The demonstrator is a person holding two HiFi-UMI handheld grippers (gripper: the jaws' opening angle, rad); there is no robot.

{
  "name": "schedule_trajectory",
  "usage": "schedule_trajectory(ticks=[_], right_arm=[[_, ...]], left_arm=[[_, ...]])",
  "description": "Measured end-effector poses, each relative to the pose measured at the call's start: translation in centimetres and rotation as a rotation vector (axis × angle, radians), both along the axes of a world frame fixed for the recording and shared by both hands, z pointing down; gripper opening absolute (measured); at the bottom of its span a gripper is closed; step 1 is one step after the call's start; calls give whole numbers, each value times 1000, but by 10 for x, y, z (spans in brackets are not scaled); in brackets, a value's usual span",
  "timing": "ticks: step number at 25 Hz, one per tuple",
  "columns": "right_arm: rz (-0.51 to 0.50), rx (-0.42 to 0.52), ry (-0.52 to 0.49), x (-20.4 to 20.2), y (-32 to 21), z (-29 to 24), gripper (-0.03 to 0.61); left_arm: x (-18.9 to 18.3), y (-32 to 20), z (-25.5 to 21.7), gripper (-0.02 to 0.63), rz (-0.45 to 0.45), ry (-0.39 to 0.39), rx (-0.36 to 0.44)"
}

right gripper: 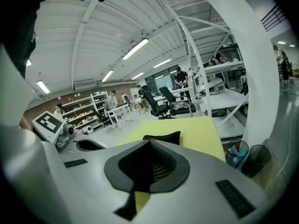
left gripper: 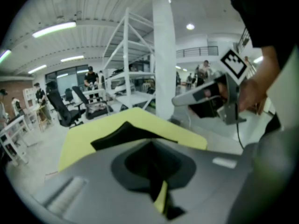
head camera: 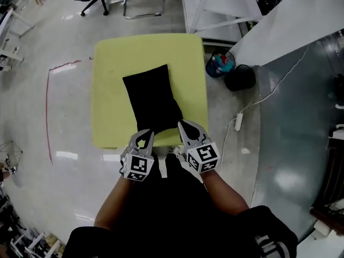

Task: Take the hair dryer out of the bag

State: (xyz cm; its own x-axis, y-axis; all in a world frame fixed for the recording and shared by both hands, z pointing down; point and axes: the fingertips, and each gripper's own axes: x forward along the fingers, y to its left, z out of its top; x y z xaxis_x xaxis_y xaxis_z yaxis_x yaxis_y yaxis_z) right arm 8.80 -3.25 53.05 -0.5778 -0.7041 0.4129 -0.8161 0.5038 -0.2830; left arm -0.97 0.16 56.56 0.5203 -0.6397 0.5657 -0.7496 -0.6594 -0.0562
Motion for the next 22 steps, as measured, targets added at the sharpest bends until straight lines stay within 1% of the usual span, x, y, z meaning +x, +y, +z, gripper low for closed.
schedule_trajectory(ticks=[3, 6, 8, 9, 11, 13, 15, 22], right_arm=[[-10, -37, 14, 0, 11, 18, 6], [-19, -65, 25, 1, 20, 36, 6], [-27, -82, 34, -1, 25, 47, 6], [-30, -91, 37, -1, 28, 53, 6], [-40, -108, 43, -3, 35, 62, 6], [-46, -121, 50, -3, 39, 71, 6], [-50, -135, 54, -4, 43, 79, 6], [-70, -180, 72, -7, 64, 98, 6]], left_arm=[[-1, 16, 30, 14, 6, -84, -33], [0, 27, 58, 130, 36, -167, -55], [1, 32, 75, 185, 55, -221, -60], [0, 34, 83, 199, 63, -250, -60], [-2, 38, 100, 218, 83, -324, -53], [-4, 39, 116, 222, 107, -412, -39], [-5, 38, 129, 222, 127, -469, -37], [-9, 36, 149, 221, 152, -531, -37]])
